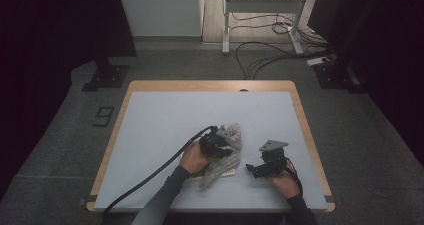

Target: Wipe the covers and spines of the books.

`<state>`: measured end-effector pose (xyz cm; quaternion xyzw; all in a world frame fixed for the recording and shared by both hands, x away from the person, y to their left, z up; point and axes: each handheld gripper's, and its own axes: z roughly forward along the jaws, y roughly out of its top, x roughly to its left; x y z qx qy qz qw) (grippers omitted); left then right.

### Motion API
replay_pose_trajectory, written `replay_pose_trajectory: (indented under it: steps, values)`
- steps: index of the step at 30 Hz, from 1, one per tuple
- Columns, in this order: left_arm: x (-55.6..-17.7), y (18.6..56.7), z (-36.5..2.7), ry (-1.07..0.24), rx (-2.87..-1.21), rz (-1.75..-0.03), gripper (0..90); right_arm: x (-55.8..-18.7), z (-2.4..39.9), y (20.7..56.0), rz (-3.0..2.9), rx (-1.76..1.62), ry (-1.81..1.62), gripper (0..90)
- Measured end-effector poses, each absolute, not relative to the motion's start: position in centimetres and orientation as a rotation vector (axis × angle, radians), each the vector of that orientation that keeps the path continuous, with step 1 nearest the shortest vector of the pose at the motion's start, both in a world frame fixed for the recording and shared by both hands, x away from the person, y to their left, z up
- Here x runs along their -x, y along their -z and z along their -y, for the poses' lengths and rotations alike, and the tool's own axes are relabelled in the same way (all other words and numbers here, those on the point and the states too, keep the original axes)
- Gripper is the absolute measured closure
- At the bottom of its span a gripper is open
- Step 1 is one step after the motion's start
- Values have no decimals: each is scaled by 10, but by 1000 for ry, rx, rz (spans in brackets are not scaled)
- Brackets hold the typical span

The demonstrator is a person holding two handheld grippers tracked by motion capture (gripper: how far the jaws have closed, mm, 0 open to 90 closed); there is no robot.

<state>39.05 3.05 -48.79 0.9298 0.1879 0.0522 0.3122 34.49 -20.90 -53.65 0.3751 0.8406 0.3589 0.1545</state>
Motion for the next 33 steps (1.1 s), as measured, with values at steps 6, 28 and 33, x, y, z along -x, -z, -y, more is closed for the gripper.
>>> replay_pose_trajectory:
  steps: [6,28,33]
  values:
    - [-389,488,-34,-142,-2463,-490,705,-345,209,536,-2409,-1073,-1029,0]
    - [-382,487,-89,-170,-2431,-588,702,-345,209,536,-2410,-1071,-1030,0]
    - [-379,488,-106,-172,-2415,-622,702,-345,209,536,-2410,-1072,-1030,0]
